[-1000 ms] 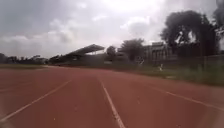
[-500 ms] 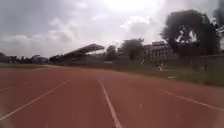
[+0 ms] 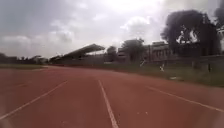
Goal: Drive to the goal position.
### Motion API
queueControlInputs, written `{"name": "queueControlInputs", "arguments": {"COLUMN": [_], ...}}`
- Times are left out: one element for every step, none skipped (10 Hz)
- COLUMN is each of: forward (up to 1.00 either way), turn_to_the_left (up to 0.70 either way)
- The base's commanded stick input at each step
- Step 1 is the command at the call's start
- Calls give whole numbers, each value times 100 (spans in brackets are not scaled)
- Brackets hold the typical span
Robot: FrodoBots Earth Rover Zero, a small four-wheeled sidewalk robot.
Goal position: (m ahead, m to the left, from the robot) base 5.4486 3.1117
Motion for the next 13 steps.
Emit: {"name": "queueControlInputs", "arguments": {"forward": [45, 45, 45, 45, 45, 45, 45, 45, 45, 45, 45, 45, 45], "turn_to_the_left": [0, 0, 0, 0, 0, 0, 0, 0, 0, 0, 0, 0, 0]}}
